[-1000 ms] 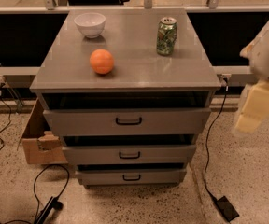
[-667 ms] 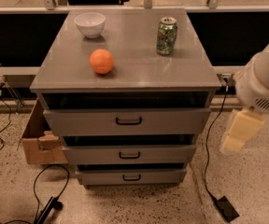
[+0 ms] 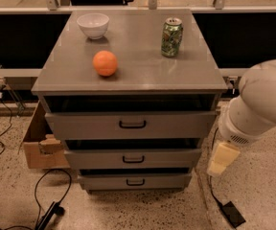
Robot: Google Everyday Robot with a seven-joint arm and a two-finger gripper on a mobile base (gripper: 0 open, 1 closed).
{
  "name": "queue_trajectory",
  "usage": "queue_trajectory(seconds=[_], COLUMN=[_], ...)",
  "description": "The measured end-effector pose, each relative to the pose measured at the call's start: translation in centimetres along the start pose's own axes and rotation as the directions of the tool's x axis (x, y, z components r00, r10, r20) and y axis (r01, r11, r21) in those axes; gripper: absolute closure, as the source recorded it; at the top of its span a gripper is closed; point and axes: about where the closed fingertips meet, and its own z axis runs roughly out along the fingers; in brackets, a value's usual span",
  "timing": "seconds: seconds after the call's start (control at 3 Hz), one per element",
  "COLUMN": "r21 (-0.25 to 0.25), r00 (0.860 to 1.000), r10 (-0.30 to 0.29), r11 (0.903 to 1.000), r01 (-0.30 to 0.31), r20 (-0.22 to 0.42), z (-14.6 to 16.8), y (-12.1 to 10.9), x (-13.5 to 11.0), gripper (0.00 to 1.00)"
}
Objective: Open middle drawer
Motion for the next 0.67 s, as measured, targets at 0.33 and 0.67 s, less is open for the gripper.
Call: queue_trajectory(seconds=[0.33,0.67], r21=[-0.057,-0.065], r00=[0.998,0.997], r10=[0.061,0.066], r11=[0.9966,0.9958], r01=[-0.060,-0.064], r20=[0.029,0.034], z=[4.59,5.20], y=[1.38,1.49], x=[0.47,0.42], gripper=[0.00,0.00])
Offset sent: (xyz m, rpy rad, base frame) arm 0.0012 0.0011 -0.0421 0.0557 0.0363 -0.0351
